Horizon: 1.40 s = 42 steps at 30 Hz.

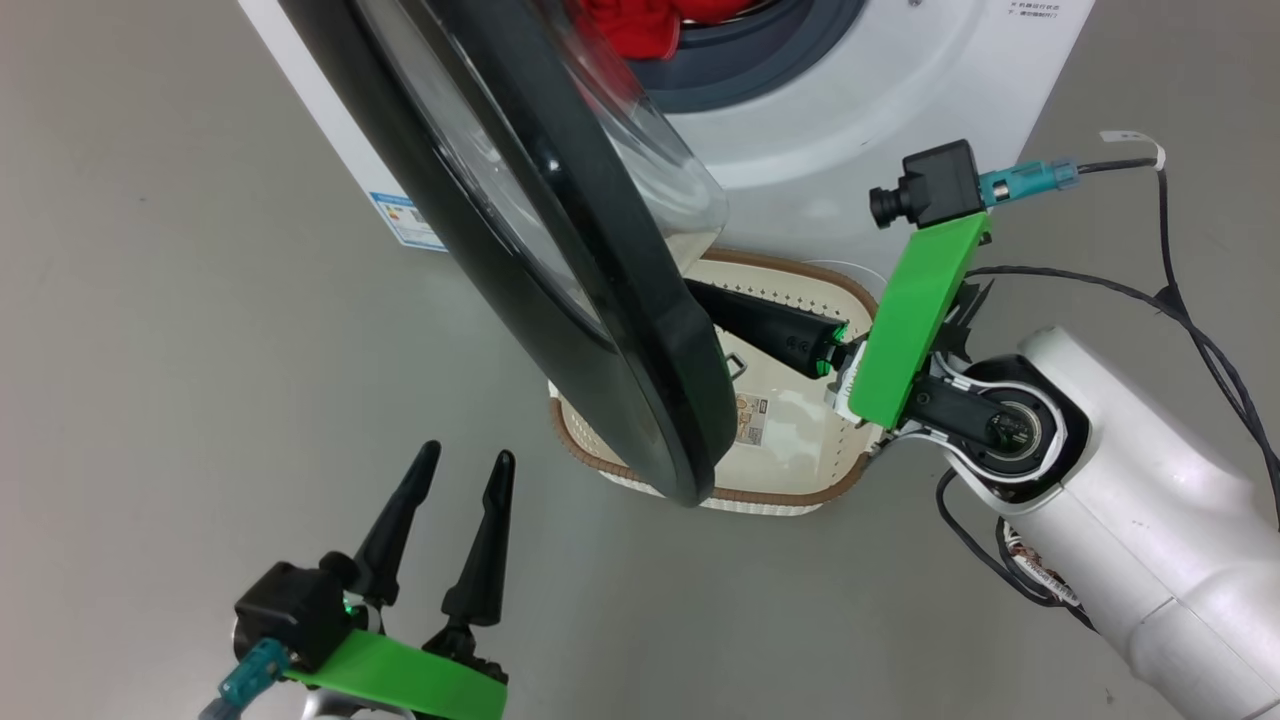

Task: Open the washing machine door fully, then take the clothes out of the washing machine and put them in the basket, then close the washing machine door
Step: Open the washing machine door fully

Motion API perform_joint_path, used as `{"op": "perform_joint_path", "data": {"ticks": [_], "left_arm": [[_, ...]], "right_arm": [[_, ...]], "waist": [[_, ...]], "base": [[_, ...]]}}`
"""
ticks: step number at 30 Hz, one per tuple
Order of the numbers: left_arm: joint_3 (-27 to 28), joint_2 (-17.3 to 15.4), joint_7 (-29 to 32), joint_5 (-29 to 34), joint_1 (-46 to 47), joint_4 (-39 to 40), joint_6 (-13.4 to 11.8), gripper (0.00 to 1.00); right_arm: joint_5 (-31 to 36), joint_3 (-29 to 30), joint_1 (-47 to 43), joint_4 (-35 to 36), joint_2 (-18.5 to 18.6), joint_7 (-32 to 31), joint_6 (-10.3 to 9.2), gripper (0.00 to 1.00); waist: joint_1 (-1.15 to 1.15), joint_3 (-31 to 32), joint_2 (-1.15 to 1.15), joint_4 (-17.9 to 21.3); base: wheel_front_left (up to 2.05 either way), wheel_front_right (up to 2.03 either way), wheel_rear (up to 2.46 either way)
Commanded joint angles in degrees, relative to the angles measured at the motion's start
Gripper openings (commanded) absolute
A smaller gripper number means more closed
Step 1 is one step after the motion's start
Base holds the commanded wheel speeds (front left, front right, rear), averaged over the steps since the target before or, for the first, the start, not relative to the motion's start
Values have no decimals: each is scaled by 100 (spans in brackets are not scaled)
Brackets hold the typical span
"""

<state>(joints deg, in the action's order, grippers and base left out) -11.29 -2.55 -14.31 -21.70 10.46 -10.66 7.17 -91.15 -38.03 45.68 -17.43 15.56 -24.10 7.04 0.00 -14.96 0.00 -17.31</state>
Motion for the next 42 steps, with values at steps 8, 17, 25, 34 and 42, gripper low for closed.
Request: {"op": "perform_joint_path", "data": {"ticks": [8, 17, 25, 34, 42], "left_arm": [[244, -43, -69, 40, -18, 188, 32, 100], [192, -99, -69, 47, 25, 148, 32, 100], [207, -208, -69, 33, 11, 116, 32, 100], [272, -260, -69, 18, -30, 88, 32, 100], [397, -290, -69, 29, -114, 64, 32, 100]], "right_arm": [[120, -48, -144, 160, -156, 26, 45, 0], [235, 9, -250, 23, -87, 289, 45, 22], [266, 59, -651, 12, 42, 673, 45, 100], [242, 241, -1355, -39, 295, 1270, 45, 100], [334, 378, -2121, -59, 510, 1956, 45, 100]], "waist": [[0, -27, 0, 31], [0, 11, 0, 79], [0, 94, 0, 222], [0, 160, 0, 422], [0, 230, 0, 627]], "base": [[0, 0, 0], [0, 0, 0], [0, 0, 0], [0, 0, 0], [0, 0, 0]]}}
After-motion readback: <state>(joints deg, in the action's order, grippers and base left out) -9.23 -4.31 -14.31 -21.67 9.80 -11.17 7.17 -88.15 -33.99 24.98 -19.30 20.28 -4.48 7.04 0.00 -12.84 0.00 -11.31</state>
